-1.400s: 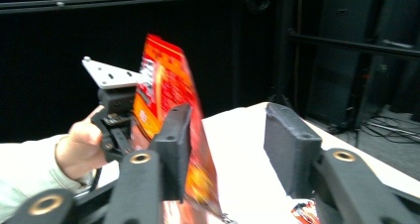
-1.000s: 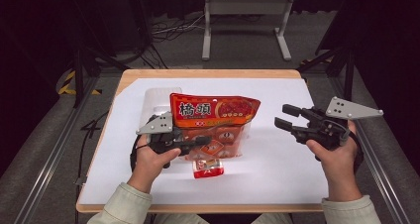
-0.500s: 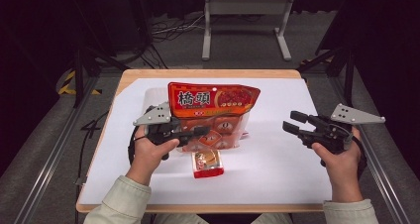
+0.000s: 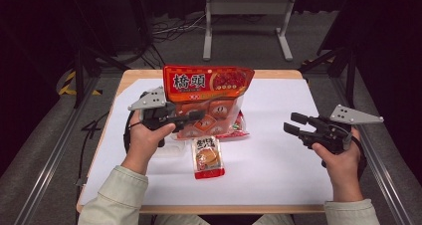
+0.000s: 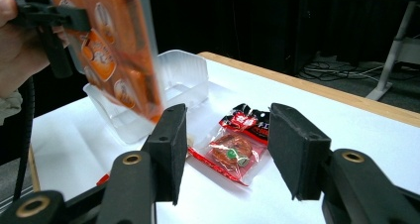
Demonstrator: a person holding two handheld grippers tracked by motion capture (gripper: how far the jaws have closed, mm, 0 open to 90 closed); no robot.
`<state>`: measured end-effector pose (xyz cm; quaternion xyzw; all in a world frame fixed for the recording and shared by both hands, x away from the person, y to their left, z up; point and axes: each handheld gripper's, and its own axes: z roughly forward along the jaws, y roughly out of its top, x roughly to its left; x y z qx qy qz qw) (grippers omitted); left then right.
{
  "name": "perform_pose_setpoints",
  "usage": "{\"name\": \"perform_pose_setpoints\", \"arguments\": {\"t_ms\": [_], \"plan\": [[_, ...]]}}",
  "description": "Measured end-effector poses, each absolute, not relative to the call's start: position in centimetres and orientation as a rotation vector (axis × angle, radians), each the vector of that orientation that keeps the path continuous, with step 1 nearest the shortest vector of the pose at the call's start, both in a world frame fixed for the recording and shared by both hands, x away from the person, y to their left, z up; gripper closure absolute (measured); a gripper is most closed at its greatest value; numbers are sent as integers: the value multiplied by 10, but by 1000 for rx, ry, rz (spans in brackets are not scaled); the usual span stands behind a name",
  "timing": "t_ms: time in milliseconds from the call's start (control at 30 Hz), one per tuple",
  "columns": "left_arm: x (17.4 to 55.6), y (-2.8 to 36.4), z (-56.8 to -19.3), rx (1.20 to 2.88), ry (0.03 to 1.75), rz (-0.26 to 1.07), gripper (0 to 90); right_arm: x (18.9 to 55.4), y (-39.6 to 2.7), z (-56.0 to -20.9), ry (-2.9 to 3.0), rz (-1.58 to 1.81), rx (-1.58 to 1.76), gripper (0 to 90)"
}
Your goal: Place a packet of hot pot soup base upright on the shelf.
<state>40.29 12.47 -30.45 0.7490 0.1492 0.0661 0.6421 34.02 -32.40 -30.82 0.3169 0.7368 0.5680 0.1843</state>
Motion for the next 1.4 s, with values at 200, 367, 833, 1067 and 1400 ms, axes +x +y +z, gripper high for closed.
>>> {"name": "perform_pose_setpoints", "arguments": {"t_ms": [200, 367, 833, 1067, 1400], "plan": [[417, 132, -300, 1705, 375, 177, 710, 340, -325, -308, 2070, 1611, 898, 504], [430, 140, -299, 1694, 397, 181, 709, 339, -327, -309, 2067, 1620, 903, 504], [459, 152, -298, 1712, 486, 249, 710, 341, -327, -311, 2071, 1627, 914, 504], [466, 160, -301, 1706, 508, 294, 710, 342, -327, -312, 2074, 1623, 917, 504], [474, 175, -305, 1668, 528, 363, 709, 343, -328, -313, 2073, 1631, 920, 504]]}}
